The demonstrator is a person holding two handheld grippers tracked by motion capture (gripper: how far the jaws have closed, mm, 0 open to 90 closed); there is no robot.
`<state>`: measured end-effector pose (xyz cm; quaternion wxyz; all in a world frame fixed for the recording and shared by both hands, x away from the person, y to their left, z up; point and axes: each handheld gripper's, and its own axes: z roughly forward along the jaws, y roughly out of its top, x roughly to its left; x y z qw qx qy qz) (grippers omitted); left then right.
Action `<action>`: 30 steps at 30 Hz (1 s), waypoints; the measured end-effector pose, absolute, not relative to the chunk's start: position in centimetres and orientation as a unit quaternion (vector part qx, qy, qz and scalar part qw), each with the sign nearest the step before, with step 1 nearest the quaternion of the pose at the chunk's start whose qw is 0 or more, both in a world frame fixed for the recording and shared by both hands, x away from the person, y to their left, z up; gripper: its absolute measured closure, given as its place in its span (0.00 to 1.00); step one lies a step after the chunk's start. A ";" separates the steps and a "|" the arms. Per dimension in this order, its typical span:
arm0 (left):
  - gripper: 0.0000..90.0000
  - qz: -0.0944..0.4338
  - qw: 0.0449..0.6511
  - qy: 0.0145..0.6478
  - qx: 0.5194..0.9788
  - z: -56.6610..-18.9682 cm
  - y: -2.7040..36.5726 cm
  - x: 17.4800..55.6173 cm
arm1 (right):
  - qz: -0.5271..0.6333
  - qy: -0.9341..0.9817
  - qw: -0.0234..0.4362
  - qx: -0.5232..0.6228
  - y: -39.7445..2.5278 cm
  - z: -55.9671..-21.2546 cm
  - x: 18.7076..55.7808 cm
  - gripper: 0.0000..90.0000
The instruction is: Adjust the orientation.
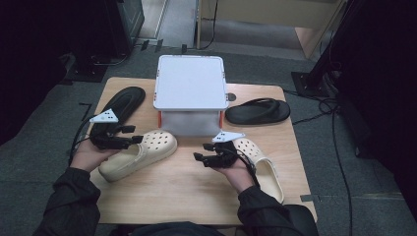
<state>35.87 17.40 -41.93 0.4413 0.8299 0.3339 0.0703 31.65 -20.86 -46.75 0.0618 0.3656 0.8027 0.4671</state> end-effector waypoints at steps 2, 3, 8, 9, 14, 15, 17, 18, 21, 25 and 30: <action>0.44 0.069 0.443 0.337 0.828 -42.0 17.6 35.8 | 0.466 0.805 0.061 0.362 -20.7 -46.8 31.7 0.47; 0.44 0.069 0.443 0.337 0.828 -42.0 17.7 35.7 | 0.466 0.805 0.061 0.362 -20.7 -46.8 31.7 0.47; 0.44 0.072 0.440 0.345 0.826 -42.2 18.3 35.3 | 0.465 0.808 0.057 0.357 -20.3 -46.8 31.9 0.47; 0.44 0.073 0.439 0.345 0.827 -42.2 18.4 35.2 | 0.464 0.809 0.054 0.356 -20.2 -46.8 32.0 0.47; 0.44 0.077 0.437 0.353 0.824 -42.3 19.1 34.6 | 0.465 0.812 0.048 0.349 -19.6 -46.8 32.3 0.47; 0.44 0.078 0.436 0.355 0.823 -42.3 19.3 34.5 | 0.466 0.813 0.047 0.347 -19.5 -46.8 32.3 0.47; 0.44 0.081 0.435 0.360 0.821 -42.4 19.7 34.2 | 0.464 0.815 0.044 0.345 -19.2 -46.8 32.4 0.47; 0.44 0.080 0.435 0.363 0.820 -42.5 19.9 34.1 | 0.463 0.816 0.043 0.343 -19.1 -46.8 32.5 0.47; 0.44 0.080 0.430 0.367 0.821 -42.7 20.2 33.9 | 0.461 0.819 0.043 0.338 -18.6 -46.8 32.6 0.47; 0.44 0.077 0.427 0.370 0.821 -43.2 20.5 33.8 | 0.461 0.822 0.039 0.333 -18.2 -46.8 32.8 0.47; 0.44 0.070 0.419 0.367 0.828 -44.5 20.5 34.4 | 0.458 0.826 0.036 0.327 -17.8 -46.8 32.9 0.47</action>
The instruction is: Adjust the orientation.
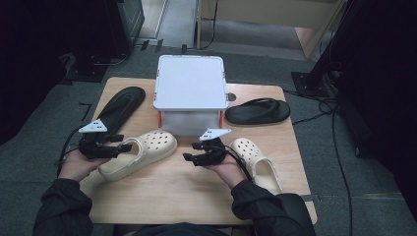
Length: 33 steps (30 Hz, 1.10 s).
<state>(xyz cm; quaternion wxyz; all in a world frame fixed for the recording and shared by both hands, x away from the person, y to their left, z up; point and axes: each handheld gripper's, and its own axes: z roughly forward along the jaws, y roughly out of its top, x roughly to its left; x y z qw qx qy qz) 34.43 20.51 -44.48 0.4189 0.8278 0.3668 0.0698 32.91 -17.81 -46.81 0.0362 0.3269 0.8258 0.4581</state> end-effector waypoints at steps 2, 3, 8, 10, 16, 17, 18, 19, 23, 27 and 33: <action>0.44 0.061 0.429 0.359 0.826 -45.0 20.5 35.1 | 0.458 0.827 0.037 0.326 -17.7 -46.8 32.9 0.47; 0.44 0.061 0.429 0.359 0.826 -45.0 20.5 35.1 | 0.458 0.827 0.037 0.326 -17.7 -46.8 32.9 0.47; 0.46 0.060 0.414 0.353 0.837 -45.6 20.1 35.7 | 0.454 0.826 0.035 0.332 -17.9 -46.8 32.9 0.47; 0.46 0.060 0.414 0.353 0.837 -45.6 20.0 35.8 | 0.453 0.826 0.035 0.333 -18.0 -46.8 32.9 0.47; 0.49 0.060 0.412 0.351 0.839 -45.8 19.6 36.4 | 0.452 0.826 0.037 0.335 -18.2 -47.0 32.7 0.47; 0.49 0.057 0.413 0.352 0.838 -45.9 19.5 36.5 | 0.452 0.826 0.037 0.335 -18.2 -47.0 32.7 0.47; 0.49 0.046 0.411 0.358 0.837 -46.0 19.4 36.8 | 0.449 0.827 0.036 0.337 -18.2 -47.0 32.6 0.47; 0.49 0.046 0.411 0.358 0.837 -46.0 19.4 36.8 | 0.449 0.827 0.036 0.337 -18.2 -47.0 32.6 0.47; 0.50 0.039 0.411 0.352 0.840 -46.2 19.0 37.0 | 0.450 0.826 0.037 0.339 -18.3 -47.1 32.5 0.47; 0.53 0.041 0.407 0.341 0.846 -46.2 18.7 37.2 | 0.449 0.825 0.039 0.341 -18.5 -47.2 32.4 0.47; 0.55 0.049 0.410 0.327 0.850 -46.3 18.6 37.3 | 0.451 0.821 0.043 0.347 -18.9 -47.1 32.2 0.47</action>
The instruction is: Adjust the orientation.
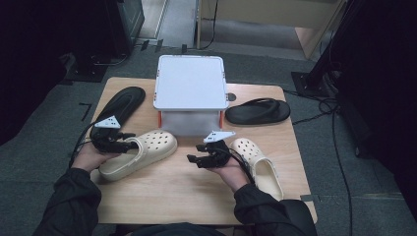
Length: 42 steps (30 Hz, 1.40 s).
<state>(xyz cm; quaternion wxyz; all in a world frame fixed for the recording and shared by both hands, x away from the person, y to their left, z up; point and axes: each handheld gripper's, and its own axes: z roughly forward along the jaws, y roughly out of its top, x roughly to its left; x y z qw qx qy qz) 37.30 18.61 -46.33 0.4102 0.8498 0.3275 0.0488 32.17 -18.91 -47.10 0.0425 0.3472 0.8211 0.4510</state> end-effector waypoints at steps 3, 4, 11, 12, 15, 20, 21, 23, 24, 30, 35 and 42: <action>0.59 0.060 0.408 0.316 0.854 -46.3 18.6 37.2 | 0.451 0.821 0.043 0.347 -19.0 -47.1 32.2 0.47; 0.63 0.063 0.407 0.313 0.856 -46.2 18.6 37.1 | 0.451 0.821 0.043 0.348 -19.0 -47.1 32.2 0.47; 0.71 0.070 0.411 0.293 0.861 -45.9 18.4 36.7 | 0.452 0.820 0.043 0.348 -19.1 -47.0 32.2 0.47; 0.71 0.072 0.410 0.291 0.862 -45.8 18.3 36.7 | 0.452 0.820 0.043 0.348 -19.1 -47.0 32.2 0.47; 0.73 0.074 0.408 0.289 0.863 -45.7 18.1 36.6 | 0.451 0.820 0.042 0.349 -19.1 -47.0 32.1 0.48; 0.77 0.066 0.415 0.286 0.861 -45.4 17.8 36.4 | 0.452 0.820 0.042 0.348 -19.1 -47.0 32.1 0.49; 0.78 0.065 0.417 0.284 0.861 -45.4 17.6 36.3 | 0.453 0.820 0.041 0.347 -19.1 -47.0 32.1 0.49; 0.77 0.060 0.419 0.275 0.863 -45.2 16.8 36.0 | 0.456 0.819 0.037 0.345 -19.0 -47.0 32.0 0.52; 0.77 0.060 0.419 0.275 0.863 -45.2 16.8 36.0 | 0.456 0.819 0.037 0.345 -19.0 -47.0 32.0 0.52; 0.76 0.040 0.419 0.261 0.868 -45.1 15.4 35.6 | 0.466 0.817 0.034 0.338 -19.0 -46.8 31.9 0.53; 0.75 0.021 0.428 0.252 0.867 -44.9 14.2 35.1 | 0.467 0.818 0.032 0.335 -18.8 -46.8 31.8 0.53; 0.74 0.001 0.430 0.263 0.863 -44.9 14.0 35.1 | 0.468 0.819 0.031 0.331 -18.3 -46.7 31.5 0.53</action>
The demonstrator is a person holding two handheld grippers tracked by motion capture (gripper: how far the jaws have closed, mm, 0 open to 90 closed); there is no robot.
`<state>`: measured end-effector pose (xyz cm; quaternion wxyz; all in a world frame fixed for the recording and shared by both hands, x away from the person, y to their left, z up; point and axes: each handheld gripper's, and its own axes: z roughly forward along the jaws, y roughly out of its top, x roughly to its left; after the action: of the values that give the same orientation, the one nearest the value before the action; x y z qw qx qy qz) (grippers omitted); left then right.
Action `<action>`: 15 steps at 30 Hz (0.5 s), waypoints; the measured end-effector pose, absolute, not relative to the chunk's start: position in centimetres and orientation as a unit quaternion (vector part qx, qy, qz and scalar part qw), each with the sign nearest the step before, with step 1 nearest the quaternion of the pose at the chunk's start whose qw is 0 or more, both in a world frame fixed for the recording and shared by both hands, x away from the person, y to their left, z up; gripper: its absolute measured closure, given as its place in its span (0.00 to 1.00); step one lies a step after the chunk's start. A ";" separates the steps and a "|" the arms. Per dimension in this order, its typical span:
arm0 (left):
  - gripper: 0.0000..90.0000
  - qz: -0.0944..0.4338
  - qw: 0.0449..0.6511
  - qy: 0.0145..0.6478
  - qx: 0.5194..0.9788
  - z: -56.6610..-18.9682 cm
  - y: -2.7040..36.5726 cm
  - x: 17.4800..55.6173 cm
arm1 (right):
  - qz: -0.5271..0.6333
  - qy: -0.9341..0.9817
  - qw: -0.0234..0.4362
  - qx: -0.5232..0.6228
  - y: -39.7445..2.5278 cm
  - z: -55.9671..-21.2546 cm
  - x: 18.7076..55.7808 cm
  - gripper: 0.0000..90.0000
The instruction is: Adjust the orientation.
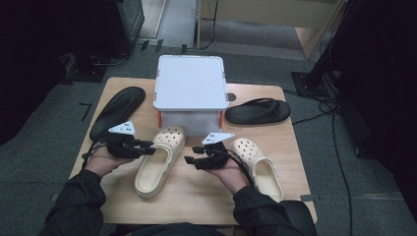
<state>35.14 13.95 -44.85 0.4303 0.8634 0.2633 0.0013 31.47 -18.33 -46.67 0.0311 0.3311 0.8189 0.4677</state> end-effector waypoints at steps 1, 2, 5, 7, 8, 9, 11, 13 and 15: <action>0.73 -0.012 0.438 0.268 0.858 -44.7 14.2 35.2 | 0.469 0.819 0.031 0.330 -18.2 -46.7 31.5 0.52; 0.73 -0.012 0.438 0.268 0.858 -44.7 14.2 35.2 | 0.469 0.819 0.031 0.330 -18.2 -46.7 31.5 0.52; 0.70 -0.007 0.455 0.275 0.847 -44.2 14.8 35.1 | 0.469 0.818 0.034 0.331 -18.0 -46.6 31.3 0.51; 0.69 -0.002 0.459 0.277 0.844 -43.8 15.4 34.8 | 0.474 0.815 0.036 0.331 -17.6 -46.4 31.2 0.49; 0.70 -0.002 0.459 0.277 0.844 -43.8 15.4 34.8 | 0.474 0.815 0.036 0.331 -17.6 -46.4 31.2 0.49; 0.70 -0.006 0.460 0.277 0.843 -43.8 15.7 34.8 | 0.481 0.811 0.041 0.331 -17.3 -46.1 31.1 0.47; 0.71 -0.005 0.461 0.281 0.842 -43.8 16.0 34.7 | 0.486 0.809 0.047 0.327 -16.8 -45.9 31.0 0.46; 0.72 -0.003 0.464 0.285 0.839 -43.8 16.4 34.7 | 0.486 0.810 0.049 0.324 -16.5 -45.8 31.0 0.45; 0.72 0.001 0.465 0.291 0.836 -44.0 16.8 34.8 | 0.489 0.809 0.050 0.323 -15.8 -45.6 30.9 0.45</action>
<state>34.82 16.77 -43.96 0.4649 0.8363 0.2906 0.0013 30.88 -15.84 -45.60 0.0499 0.3226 0.8090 0.4888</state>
